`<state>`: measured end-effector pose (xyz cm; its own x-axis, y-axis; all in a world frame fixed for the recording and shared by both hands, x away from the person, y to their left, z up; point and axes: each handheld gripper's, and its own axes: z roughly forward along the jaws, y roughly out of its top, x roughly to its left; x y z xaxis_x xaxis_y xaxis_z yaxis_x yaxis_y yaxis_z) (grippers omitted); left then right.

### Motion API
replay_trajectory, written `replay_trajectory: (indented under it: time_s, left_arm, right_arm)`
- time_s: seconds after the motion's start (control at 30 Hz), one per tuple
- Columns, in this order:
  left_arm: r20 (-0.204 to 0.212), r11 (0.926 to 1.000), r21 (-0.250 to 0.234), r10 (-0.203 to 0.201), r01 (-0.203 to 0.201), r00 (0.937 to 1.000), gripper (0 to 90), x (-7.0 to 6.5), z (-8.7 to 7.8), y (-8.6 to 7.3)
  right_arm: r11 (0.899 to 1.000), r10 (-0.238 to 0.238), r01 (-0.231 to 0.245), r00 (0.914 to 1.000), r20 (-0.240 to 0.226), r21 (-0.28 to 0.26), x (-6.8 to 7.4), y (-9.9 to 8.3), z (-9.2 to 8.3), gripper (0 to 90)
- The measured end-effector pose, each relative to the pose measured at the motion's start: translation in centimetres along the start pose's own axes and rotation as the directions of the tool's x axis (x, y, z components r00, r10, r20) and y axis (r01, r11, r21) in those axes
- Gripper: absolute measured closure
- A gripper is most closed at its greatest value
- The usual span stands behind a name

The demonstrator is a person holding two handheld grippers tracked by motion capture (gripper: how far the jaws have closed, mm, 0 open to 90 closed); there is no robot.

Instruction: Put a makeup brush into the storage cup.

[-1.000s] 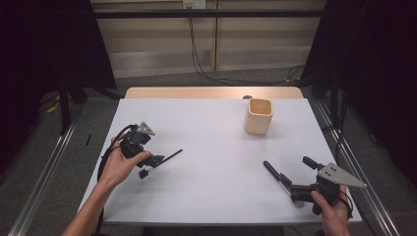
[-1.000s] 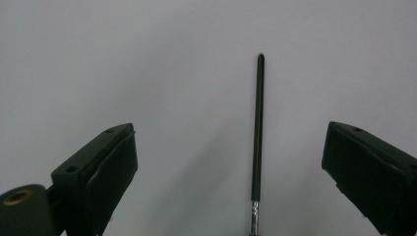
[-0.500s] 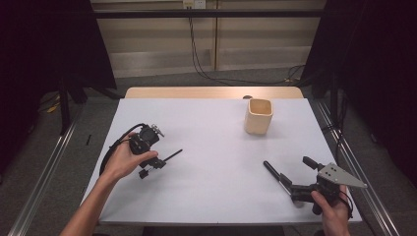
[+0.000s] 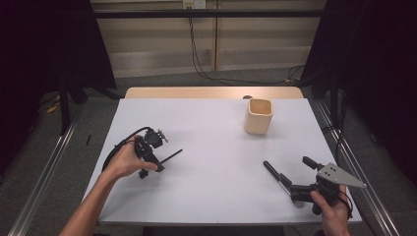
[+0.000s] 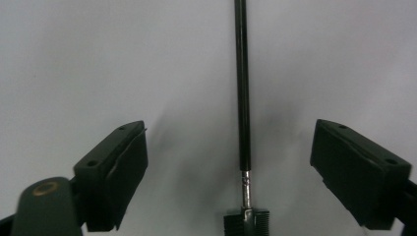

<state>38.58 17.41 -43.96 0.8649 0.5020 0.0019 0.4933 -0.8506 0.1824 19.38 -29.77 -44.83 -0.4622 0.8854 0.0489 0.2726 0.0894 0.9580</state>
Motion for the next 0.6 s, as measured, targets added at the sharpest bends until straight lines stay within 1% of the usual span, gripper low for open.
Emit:
replay_trajectory:
  time_s: [0.03,0.07,0.1,0.13,0.17,0.2,0.23,0.33,0.47,0.5,0.57,0.6]
  left_arm:
    - [0.014,1.0,-0.004,-0.002,0.002,0.9999,20.7,-0.07,0.09,0.06]
    - [0.02,1.0,0.005,0.006,-0.006,0.9998,20.7,-0.11,0.14,0.12]
    - [0.031,0.9999,0.009,0.003,-0.003,0.9995,24.1,-0.16,0.23,0.24]
    - [0.044,0.9999,0.011,0.004,-0.004,0.999,24.1,-0.16,0.27,0.34]
    - [0.059,0.9999,0.011,-0.003,0.003,0.9983,27.7,-0.21,0.36,0.41]
    - [0.061,0.9997,0.022,0.001,-0.002,0.9982,33.7,-0.24,0.49,0.49]
    - [0.069,0.9995,0.032,-0.008,0.006,0.9976,33.7,-0.34,0.67,0.53]
    - [0.046,0.9986,0.052,0.009,-0.012,0.9989,37.4,-0.43,0.7,0.64]
    - [0.048,0.9974,0.073,0.0,-0.004,0.9989,43.9,-0.38,0.68,0.74]
    - [0.05,0.9966,0.082,0.008,-0.012,0.9987,45.7,-0.34,0.64,0.79]
    - [0.054,0.9957,0.092,0.003,-0.008,0.9985,53.2,-0.37,0.59,0.86]
    - [0.054,0.9952,0.097,0.013,-0.018,0.9984,58.2,-0.36,0.57,0.85]
  right_arm:
    - [1.0,0.0,0.0,1.0,0.0,0.001,0.0,0.0,0.02,0.0]
    - [1.0,0.0,0.0,1.0,0.0,0.001,0.0,0.0,0.02,0.0]
    - [1.0,0.0,0.0,1.0,-0.001,0.002,-0.01,0.0,0.05,0.0]
    - [1.0,0.0,0.0,1.0,-0.001,0.002,-0.01,0.0,0.05,0.0]
    - [1.0,0.001,-0.001,1.0,-0.001,0.002,0.0,0.0,0.04,0.0]
    - [1.0,0.0,0.0,1.0,-0.001,0.0,0.0,-0.01,0.03,0.0]
    - [1.0,0.0,0.0,1.0,-0.001,0.0,0.0,-0.01,0.03,0.0]
    - [1.0,0.001,-0.001,1.0,-0.001,0.001,-0.02,-0.01,0.01,0.0]
    - [1.0,0.001,-0.001,1.0,-0.002,0.003,0.01,-0.01,0.03,0.0]
    - [1.0,-0.001,0.001,1.0,-0.002,0.001,0.02,-0.01,0.02,0.0]
    - [1.0,0.0,0.0,1.0,-0.003,0.001,0.01,-0.02,0.01,0.0]
    - [1.0,0.0,0.0,1.0,-0.003,0.001,0.0,-0.02,-0.01,0.0]
